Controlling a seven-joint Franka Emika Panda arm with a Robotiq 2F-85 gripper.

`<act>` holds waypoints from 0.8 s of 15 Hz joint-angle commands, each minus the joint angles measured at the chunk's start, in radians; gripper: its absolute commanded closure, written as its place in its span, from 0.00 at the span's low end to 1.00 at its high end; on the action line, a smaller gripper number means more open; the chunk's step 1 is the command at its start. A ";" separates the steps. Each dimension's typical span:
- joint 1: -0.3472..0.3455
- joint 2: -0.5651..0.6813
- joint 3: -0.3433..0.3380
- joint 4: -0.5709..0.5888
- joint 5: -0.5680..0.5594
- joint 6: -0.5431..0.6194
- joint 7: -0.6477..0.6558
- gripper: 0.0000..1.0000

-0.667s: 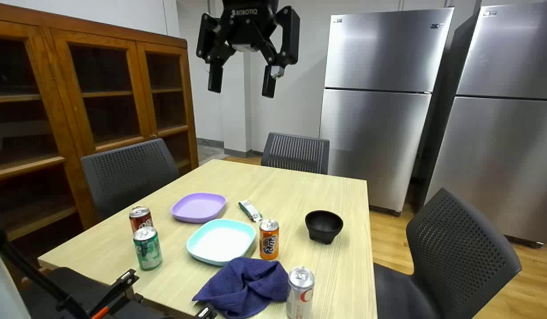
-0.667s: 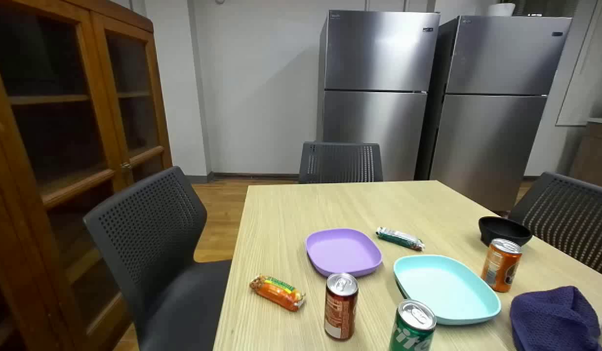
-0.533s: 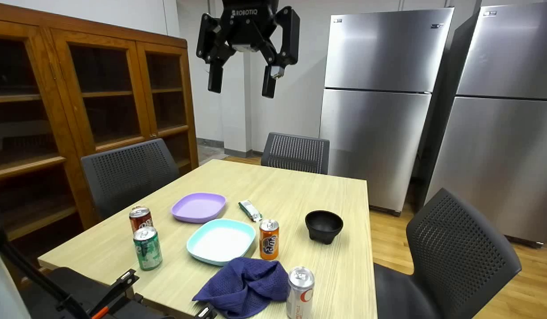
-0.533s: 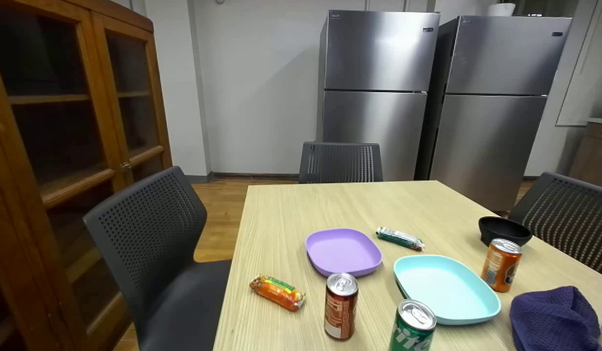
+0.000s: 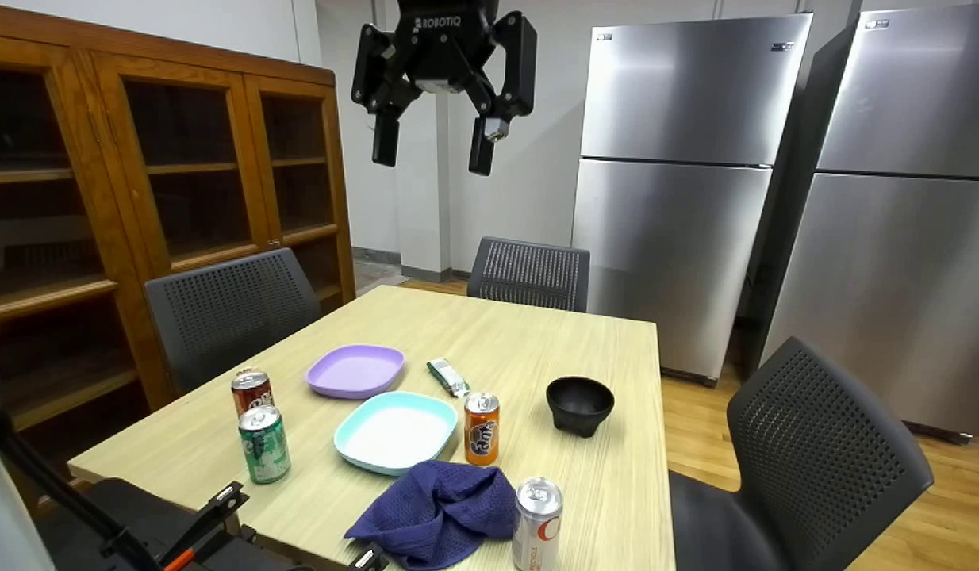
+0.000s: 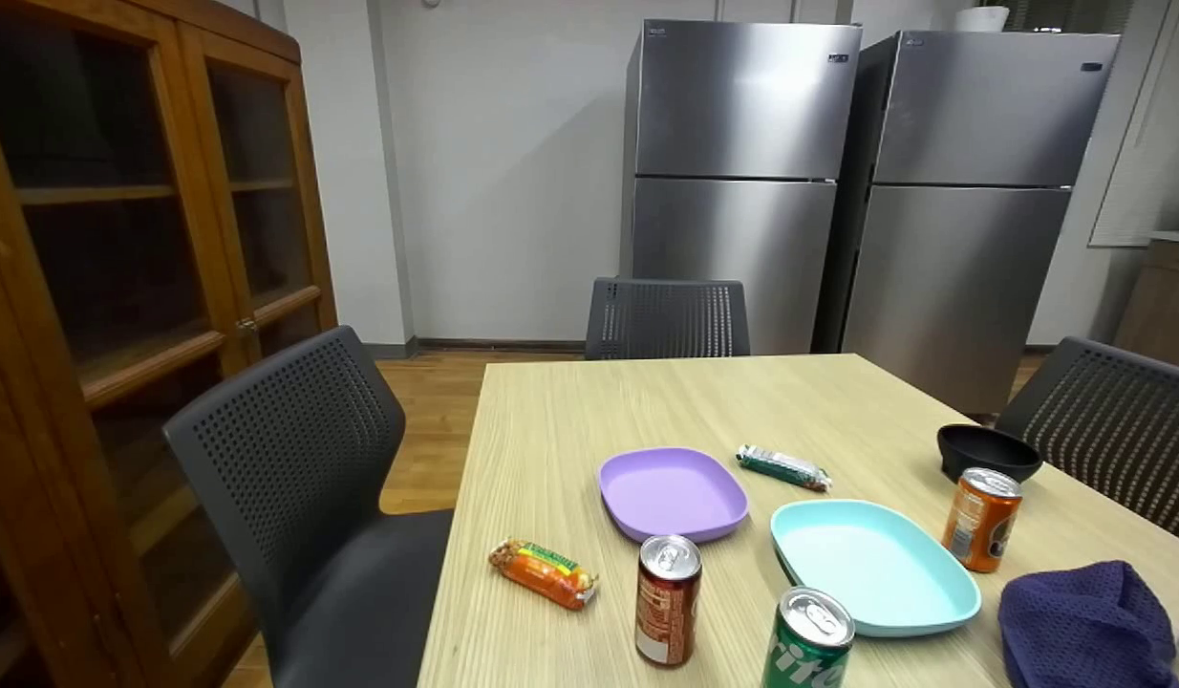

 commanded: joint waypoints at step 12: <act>-0.026 0.090 -0.035 -0.116 -0.126 0.327 -0.026 0.00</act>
